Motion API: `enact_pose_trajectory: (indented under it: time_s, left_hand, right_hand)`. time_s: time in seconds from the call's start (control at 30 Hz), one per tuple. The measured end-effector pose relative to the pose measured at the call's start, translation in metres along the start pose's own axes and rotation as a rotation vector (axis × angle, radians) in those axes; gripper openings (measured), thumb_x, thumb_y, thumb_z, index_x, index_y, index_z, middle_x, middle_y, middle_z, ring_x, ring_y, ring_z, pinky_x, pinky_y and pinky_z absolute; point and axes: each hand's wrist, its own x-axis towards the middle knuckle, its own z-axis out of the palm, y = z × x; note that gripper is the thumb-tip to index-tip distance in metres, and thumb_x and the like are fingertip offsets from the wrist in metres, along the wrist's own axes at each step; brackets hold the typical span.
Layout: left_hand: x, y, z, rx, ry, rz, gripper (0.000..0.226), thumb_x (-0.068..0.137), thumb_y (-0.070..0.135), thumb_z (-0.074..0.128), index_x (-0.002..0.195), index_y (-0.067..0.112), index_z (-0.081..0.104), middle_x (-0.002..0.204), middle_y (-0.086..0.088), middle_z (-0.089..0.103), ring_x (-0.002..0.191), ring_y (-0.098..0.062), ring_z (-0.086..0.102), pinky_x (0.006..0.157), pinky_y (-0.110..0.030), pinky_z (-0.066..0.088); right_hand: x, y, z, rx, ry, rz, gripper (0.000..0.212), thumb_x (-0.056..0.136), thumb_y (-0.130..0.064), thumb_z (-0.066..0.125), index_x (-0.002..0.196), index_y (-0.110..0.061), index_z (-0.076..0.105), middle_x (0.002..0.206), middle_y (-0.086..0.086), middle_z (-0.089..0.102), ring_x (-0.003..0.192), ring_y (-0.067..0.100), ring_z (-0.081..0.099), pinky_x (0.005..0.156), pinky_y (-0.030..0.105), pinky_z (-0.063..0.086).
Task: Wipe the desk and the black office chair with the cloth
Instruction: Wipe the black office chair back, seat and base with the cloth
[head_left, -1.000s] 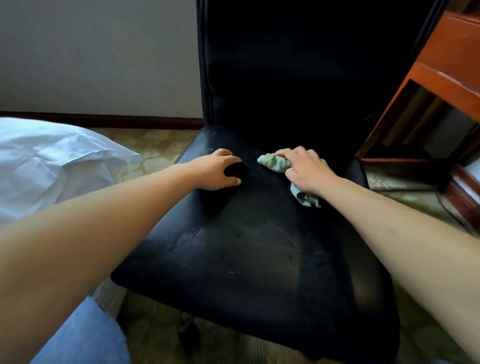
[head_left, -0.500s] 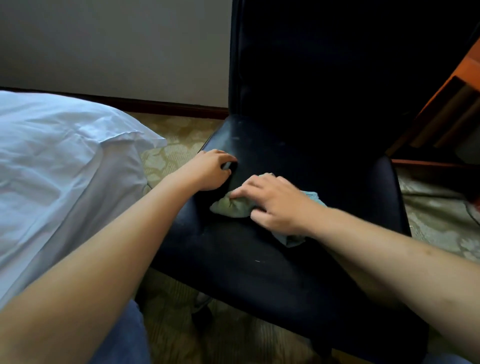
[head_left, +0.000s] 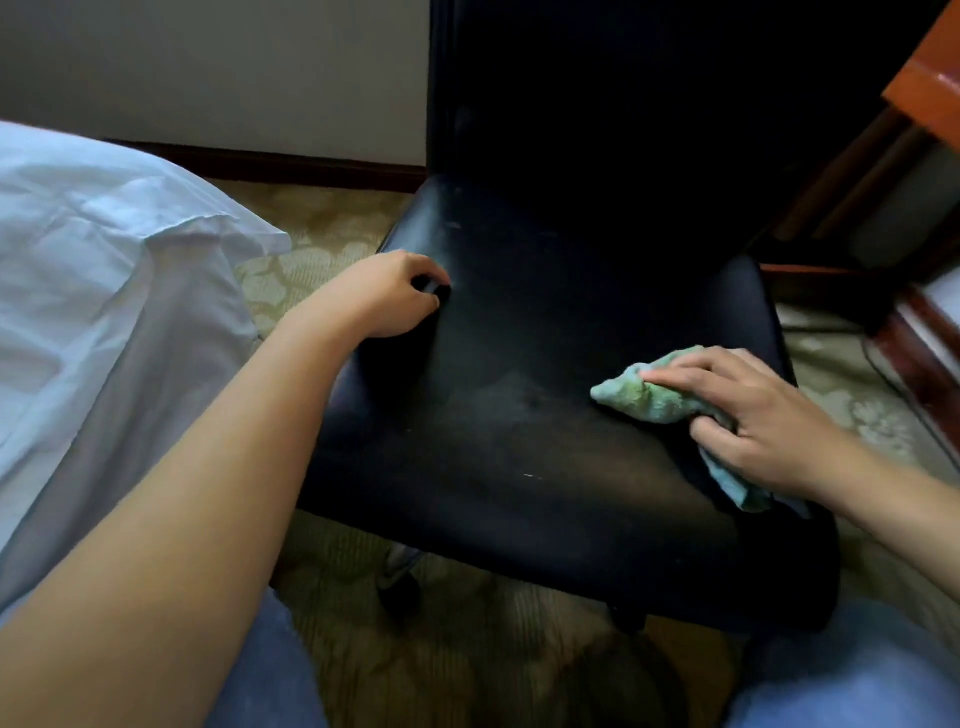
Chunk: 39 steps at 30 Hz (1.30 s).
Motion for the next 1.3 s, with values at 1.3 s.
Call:
enact_pose_trajectory:
  time_s: [1.3]
  left_hand:
    - [-0.003, -0.014, -0.002, -0.301, -0.027, -0.099, 0.031, 0.094, 0.018, 0.059, 0.121, 0.032, 0.070, 0.118, 0.005, 0.068, 0.100, -0.014, 0.063, 0.088, -0.024, 0.048]
  right_hand:
    - [0.019, -0.073, 0.028, -0.105, -0.064, -0.327, 0.060, 0.082, -0.031, 0.056, 0.141, -0.040, 0.053, 0.136, -0.007, 0.052, 0.123, 0.024, 0.051, 0.093, 0.053, 0.046]
